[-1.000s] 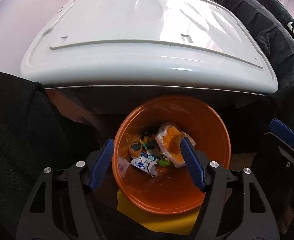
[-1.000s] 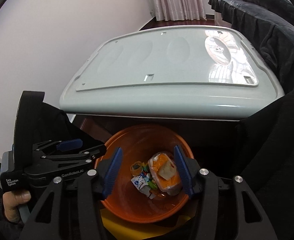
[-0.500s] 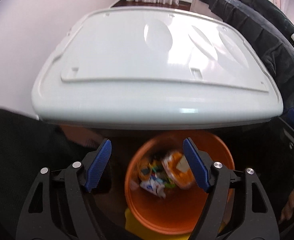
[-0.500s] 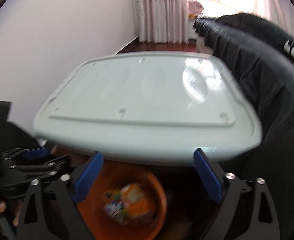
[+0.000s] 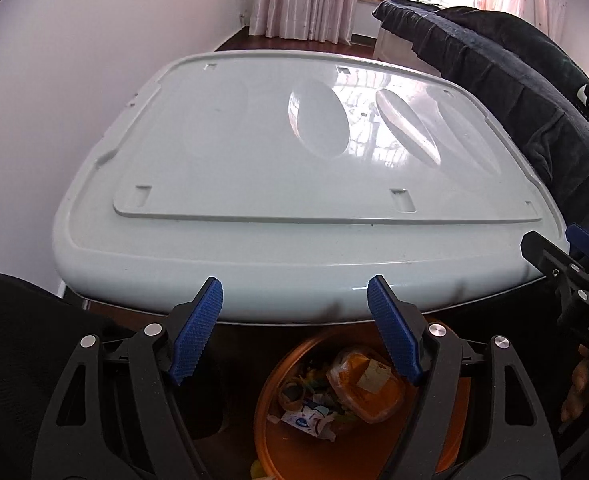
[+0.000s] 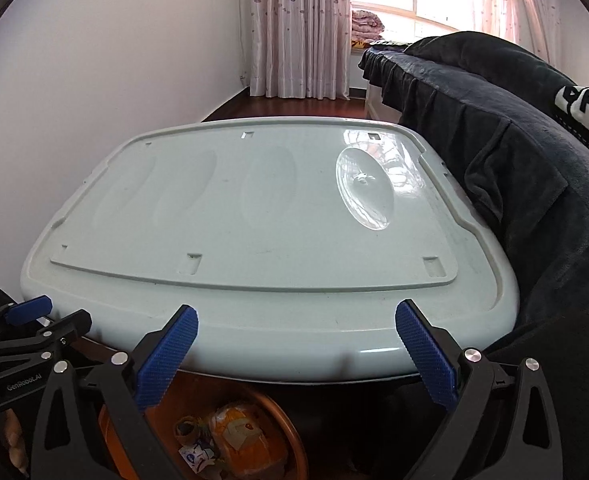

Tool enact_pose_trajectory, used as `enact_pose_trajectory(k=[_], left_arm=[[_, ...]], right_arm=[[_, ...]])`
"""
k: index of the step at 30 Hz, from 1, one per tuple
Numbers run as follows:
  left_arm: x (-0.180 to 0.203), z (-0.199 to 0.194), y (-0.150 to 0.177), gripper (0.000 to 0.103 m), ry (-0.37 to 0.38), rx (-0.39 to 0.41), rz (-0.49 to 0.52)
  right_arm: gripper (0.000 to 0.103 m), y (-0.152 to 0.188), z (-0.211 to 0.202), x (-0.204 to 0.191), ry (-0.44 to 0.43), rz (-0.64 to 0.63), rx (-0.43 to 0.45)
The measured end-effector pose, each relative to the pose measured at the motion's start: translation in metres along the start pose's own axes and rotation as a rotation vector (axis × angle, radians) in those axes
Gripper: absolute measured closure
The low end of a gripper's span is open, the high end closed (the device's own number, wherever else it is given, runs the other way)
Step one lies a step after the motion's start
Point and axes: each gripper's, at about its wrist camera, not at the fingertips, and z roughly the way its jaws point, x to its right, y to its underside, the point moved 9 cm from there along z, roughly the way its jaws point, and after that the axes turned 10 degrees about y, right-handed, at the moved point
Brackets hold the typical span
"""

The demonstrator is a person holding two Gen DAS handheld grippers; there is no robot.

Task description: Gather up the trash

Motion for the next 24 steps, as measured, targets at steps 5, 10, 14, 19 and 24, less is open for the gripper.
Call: enact_pose_trajectory(k=[5, 10, 14, 19, 24], left_arm=[[0.0017, -0.0013, -0.0010, 0.030, 0.000, 0.021, 0.008], [0.0034, -0.0009, -0.0015, 0.030, -0.007, 0.023, 0.018], [0.0033, -0.0021, -0.0023, 0.030, -0.010, 0.028, 0.022], [0.0037, -0.0024, -0.0017, 0.030, -0.010, 0.025, 0.019], [0.0029, -0.0017, -0.0002, 0.030, -0.012, 0.019, 0.014]], right_arm=[[0.005, -0.0001, 0.0000, 0.0016, -0.005, 0.015, 0.005], [0.005, 0.0001, -0.0005, 0.0032, -0.008, 0.022, 0.007], [0.005, 0.0007, -0.0010, 0.0032, -0.006, 0.019, 0.010], [0.005, 0.0008, -0.0009, 0.0033, -0.006, 0.020, 0.011], [0.005, 0.0011, -0.0009, 0.0038, -0.004, 0.018, 0.012]])
